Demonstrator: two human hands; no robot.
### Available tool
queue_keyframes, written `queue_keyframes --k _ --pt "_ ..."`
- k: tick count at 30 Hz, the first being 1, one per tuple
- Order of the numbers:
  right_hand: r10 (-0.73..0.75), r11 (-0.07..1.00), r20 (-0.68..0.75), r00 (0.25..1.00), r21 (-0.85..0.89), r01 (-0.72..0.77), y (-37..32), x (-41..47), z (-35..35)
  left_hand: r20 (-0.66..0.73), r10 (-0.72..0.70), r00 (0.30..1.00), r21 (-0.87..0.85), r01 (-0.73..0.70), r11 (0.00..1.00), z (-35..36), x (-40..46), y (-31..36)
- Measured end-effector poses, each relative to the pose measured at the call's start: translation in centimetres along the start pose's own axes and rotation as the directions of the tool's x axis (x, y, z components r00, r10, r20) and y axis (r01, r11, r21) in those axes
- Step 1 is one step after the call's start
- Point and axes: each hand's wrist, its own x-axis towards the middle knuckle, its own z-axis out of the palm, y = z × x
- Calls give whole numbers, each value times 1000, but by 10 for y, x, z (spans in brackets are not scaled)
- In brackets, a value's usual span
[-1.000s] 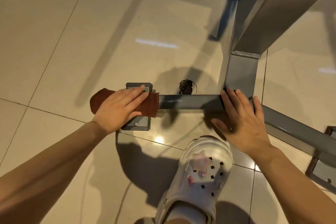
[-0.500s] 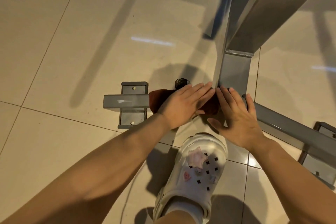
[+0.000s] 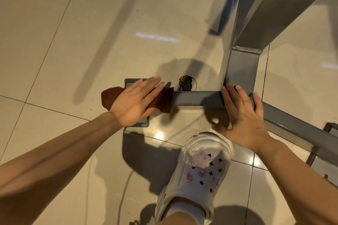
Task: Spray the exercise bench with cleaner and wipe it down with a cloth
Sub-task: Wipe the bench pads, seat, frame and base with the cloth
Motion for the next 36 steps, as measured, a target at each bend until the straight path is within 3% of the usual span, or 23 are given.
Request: queue_keyframes --k 4,7,10,12,14,16,23,28,34,36 --pt "8 1000 17 1000 9 -8 -1 0 -3 -95 100 990 64 -95 993 4 69 73" --pt "-5 1000 17 1000 29 4 1 0 -5 -81 126 989 113 -117 987 3 98 108" --pt "-17 999 24 1000 47 16 2 1 -6 -139 200 970 148 -179 973 1 97 97" --pt "-22 999 12 1000 45 21 3 0 -6 -165 267 949 68 -259 963 3 81 78" --pt "-23 998 4 1000 54 22 4 0 -6 -136 286 949 135 -268 954 8 56 53" --pt "-27 999 16 999 46 27 5 1 -6 -136 250 959 173 -225 959 13 30 26" --pt "-9 999 66 998 36 7 1 1 -11 -64 127 990 26 -125 992 9 -49 -52" --pt "13 1000 91 996 2 -13 -2 -1 -12 -81 1 997 56 4 998 13 -60 -48" --pt "49 999 150 987 1 -50 -5 3 -15 -107 264 959 230 -234 945 14 35 35" --pt "52 999 146 988 1 -53 -6 3 -16 -101 295 950 158 -278 948 9 61 55"
